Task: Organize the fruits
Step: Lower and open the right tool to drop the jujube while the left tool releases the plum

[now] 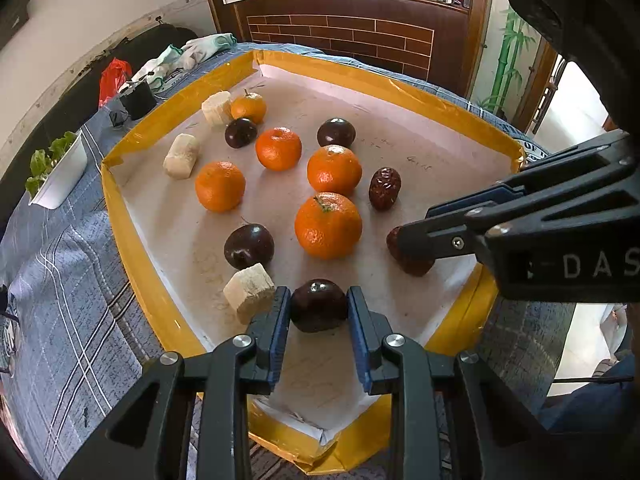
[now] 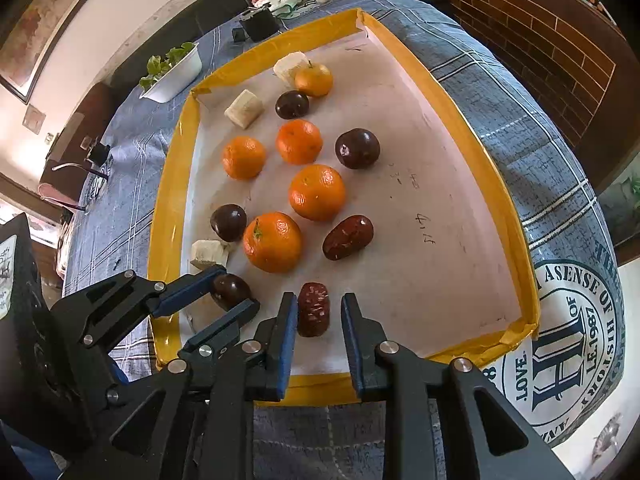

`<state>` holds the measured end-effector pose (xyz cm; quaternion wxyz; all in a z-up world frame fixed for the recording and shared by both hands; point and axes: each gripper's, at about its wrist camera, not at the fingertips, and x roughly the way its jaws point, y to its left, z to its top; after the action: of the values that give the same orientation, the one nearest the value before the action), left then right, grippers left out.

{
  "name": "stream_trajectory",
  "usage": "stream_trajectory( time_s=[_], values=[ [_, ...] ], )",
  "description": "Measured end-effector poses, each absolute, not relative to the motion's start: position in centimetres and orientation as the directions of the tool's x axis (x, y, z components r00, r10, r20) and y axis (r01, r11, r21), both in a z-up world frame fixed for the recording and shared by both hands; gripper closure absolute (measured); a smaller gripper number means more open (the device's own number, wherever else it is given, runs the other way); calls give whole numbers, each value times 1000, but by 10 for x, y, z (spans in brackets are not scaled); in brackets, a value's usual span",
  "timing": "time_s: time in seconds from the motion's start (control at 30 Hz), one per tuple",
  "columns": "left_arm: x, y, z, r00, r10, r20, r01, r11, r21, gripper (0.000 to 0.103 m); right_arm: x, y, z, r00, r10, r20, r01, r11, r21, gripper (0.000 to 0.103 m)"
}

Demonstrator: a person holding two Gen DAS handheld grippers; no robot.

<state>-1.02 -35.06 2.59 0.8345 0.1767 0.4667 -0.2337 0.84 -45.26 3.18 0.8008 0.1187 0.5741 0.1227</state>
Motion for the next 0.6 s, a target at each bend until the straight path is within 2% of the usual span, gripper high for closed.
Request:
stream_trajectory(
  time_s=[0.13, 0.43, 0.53, 0.6],
  values=[
    [-11, -350, 26, 456, -224, -861, 555, 828, 78, 75, 6, -454, 33, 318, 328, -889, -56, 943, 328, 70],
    [-15, -350, 28, 459, -221, -861, 557, 826, 85, 74, -1, -455, 38, 334, 315, -888, -50, 947, 317, 67],
    [-17, -349, 31, 473, -226, -852, 556, 826, 90, 61, -4, -454, 39, 341, 310, -888, -49, 949, 312, 64],
    [-19, -349, 32, 479, -228, -848, 557, 825, 93, 60, -6, -455, 40, 346, 305, -887, -47, 950, 308, 62]
  ],
)
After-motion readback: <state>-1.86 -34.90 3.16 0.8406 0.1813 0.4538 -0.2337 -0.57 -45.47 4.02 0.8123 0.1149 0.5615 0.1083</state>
